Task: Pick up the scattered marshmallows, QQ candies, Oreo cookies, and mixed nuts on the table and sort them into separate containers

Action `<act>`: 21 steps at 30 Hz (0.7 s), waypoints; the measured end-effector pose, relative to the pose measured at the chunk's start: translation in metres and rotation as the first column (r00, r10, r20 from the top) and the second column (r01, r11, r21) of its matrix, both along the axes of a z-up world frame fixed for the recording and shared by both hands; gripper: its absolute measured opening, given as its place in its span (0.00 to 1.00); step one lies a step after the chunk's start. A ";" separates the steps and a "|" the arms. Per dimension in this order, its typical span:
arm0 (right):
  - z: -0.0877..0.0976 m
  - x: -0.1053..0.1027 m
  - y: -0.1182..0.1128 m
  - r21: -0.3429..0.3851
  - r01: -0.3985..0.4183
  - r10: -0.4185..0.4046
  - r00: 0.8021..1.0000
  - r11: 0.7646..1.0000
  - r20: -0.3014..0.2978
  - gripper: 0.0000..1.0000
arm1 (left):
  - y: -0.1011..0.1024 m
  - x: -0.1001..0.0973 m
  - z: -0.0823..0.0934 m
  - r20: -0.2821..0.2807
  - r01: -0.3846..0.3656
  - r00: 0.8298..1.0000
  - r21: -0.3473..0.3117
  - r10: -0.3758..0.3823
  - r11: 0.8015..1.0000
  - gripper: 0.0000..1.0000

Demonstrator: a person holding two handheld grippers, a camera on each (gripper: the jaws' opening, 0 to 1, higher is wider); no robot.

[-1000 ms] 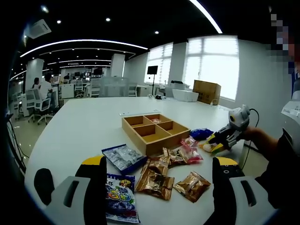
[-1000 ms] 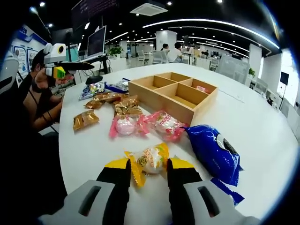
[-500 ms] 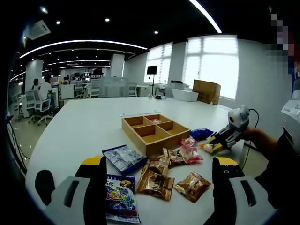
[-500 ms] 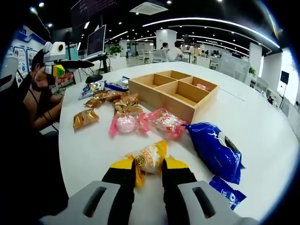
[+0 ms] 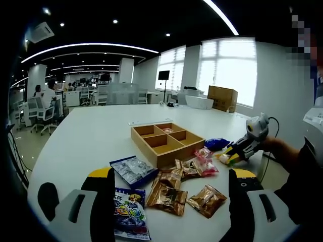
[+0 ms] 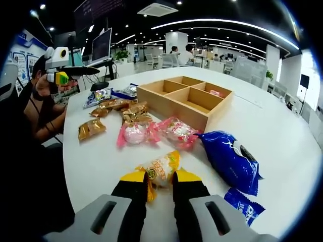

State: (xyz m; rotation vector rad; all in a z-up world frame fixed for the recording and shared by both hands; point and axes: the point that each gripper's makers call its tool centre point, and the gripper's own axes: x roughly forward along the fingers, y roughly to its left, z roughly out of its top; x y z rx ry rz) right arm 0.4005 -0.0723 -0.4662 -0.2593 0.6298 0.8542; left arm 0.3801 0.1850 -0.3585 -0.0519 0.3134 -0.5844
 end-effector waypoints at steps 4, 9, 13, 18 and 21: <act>0.000 0.000 0.000 -0.004 0.005 -0.005 1.000 1.000 0.003 0.15 | 0.000 0.000 0.000 0.000 -0.001 1.000 0.000 0.001 1.000 0.97; 0.001 0.001 0.000 0.002 0.014 -0.014 1.000 1.000 0.005 0.15 | 0.000 0.000 0.000 0.001 0.000 1.000 -0.002 0.000 1.000 0.97; 0.003 0.002 0.000 0.009 0.021 -0.021 1.000 1.000 0.005 0.15 | -0.001 0.001 0.000 0.002 0.000 1.000 -0.003 0.000 1.000 0.97; 0.010 0.002 0.000 0.019 0.024 -0.024 1.000 1.000 0.014 0.15 | 0.000 0.001 0.000 0.001 0.001 1.000 -0.005 -0.001 1.000 0.97; 0.017 0.002 -0.001 0.031 0.030 -0.030 0.999 0.999 0.024 0.15 | 0.000 0.001 -0.001 -0.001 -0.001 1.000 -0.004 0.001 1.000 0.97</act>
